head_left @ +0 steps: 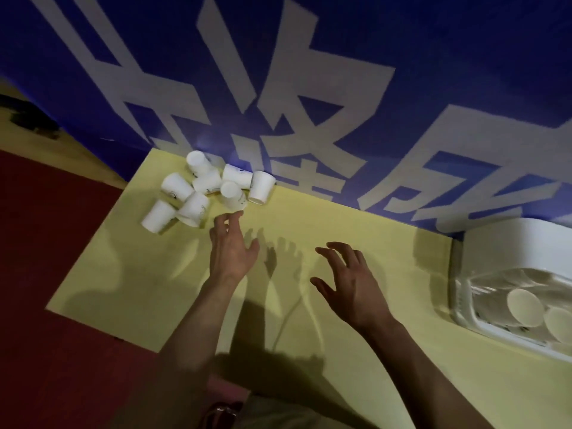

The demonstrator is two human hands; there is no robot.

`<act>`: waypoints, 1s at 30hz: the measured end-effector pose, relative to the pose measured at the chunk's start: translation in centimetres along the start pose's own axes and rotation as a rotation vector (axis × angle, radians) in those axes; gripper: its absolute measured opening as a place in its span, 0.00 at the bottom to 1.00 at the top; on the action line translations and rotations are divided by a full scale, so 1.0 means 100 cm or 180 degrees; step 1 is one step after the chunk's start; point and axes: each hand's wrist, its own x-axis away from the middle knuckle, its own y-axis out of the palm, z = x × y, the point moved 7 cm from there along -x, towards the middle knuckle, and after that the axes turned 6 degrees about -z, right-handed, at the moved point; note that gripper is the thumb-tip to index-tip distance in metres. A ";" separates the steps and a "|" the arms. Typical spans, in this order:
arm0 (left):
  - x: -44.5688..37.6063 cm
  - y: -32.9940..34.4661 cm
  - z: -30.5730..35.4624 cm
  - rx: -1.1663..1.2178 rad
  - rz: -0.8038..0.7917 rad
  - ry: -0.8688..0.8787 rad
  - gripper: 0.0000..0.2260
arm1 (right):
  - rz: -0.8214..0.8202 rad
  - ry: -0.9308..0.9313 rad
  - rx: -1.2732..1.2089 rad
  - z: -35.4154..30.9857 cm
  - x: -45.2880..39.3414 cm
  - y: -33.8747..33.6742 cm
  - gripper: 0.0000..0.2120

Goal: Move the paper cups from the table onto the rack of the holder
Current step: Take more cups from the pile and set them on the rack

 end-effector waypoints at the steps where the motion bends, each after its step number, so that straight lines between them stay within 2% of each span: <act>1: -0.016 -0.007 -0.007 -0.0015 -0.0005 0.0004 0.32 | -0.0036 -0.0013 0.0016 -0.009 -0.008 0.004 0.29; 9: -0.111 -0.011 -0.035 -0.0145 -0.0171 0.0016 0.36 | -0.0169 0.0057 0.0169 -0.022 -0.041 0.019 0.28; 16: -0.144 0.012 -0.055 -0.0377 -0.0352 0.0100 0.39 | -0.0225 0.0288 0.0231 -0.010 -0.062 0.030 0.28; 19: -0.148 0.014 -0.060 -0.0359 -0.0268 0.0229 0.36 | -0.0220 0.0239 0.0222 -0.015 -0.081 0.035 0.28; 25: -0.142 0.011 -0.064 0.0020 -0.0088 0.0265 0.24 | -0.0306 0.0191 0.0332 -0.029 -0.137 0.043 0.28; 30: -0.118 0.009 -0.080 0.0575 0.0104 0.0361 0.21 | -0.0268 0.0163 0.0318 -0.035 -0.198 0.052 0.31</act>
